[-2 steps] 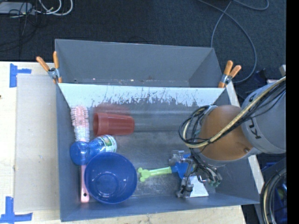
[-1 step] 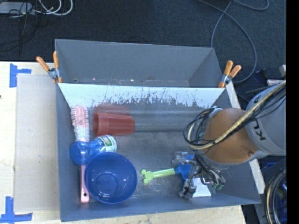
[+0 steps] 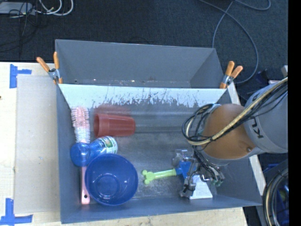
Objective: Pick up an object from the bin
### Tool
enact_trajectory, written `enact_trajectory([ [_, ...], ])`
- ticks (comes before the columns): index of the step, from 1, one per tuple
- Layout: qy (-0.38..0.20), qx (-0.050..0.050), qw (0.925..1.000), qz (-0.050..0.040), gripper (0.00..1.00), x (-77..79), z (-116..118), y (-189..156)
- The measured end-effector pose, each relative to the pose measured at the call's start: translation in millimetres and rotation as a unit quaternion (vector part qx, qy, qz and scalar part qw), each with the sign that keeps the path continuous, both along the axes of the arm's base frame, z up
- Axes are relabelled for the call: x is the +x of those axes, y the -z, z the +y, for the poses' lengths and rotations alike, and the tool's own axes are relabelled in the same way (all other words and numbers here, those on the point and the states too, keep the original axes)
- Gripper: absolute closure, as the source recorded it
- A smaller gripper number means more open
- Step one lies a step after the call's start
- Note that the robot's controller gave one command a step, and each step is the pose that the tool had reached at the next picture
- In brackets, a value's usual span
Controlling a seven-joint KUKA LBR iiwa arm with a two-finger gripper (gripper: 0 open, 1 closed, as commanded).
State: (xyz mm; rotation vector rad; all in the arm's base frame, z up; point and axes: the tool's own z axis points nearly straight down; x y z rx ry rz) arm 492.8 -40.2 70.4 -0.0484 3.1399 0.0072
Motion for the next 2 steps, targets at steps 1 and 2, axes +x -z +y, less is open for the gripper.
enact_trajectory([
  [1, -0.003, 0.0, 1.0, -0.0004, 0.0, -2.5, 0.8, 0.6],
  [2, 0.004, 0.0, 1.0, 0.0002, 1.0, -7.5, -20.7, 0.9],
])
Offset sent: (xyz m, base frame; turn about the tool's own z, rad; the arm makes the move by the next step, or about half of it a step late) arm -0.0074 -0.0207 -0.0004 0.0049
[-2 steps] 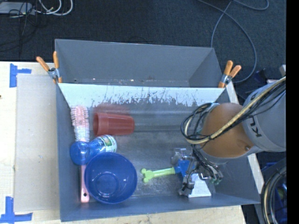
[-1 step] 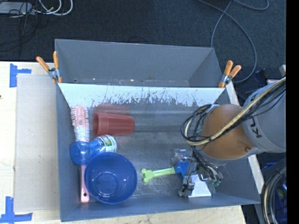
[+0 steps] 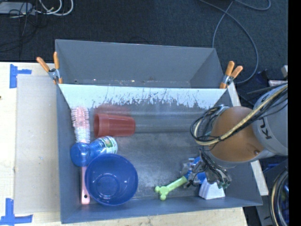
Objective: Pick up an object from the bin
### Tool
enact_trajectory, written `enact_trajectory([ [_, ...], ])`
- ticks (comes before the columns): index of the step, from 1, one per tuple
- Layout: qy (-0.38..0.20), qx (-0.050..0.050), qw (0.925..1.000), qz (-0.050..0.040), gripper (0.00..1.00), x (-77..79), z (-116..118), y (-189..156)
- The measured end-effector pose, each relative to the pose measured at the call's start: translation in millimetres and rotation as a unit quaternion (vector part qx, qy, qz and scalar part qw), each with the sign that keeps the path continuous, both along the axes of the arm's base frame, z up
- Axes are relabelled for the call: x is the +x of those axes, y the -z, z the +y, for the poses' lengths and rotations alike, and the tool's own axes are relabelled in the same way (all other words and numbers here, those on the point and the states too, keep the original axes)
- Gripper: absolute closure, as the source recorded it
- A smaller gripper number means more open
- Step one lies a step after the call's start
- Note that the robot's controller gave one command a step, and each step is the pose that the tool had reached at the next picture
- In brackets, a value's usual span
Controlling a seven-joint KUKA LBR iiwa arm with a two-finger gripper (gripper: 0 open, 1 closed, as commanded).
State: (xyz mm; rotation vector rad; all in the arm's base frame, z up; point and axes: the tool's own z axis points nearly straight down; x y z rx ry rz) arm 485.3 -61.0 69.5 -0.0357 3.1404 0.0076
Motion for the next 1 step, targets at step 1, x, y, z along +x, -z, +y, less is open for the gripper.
enact_trajectory([
  [1, 0.0, 0.0, 1.0, 0.0, 1.0, 0.0, 0.0, 0.0],
])
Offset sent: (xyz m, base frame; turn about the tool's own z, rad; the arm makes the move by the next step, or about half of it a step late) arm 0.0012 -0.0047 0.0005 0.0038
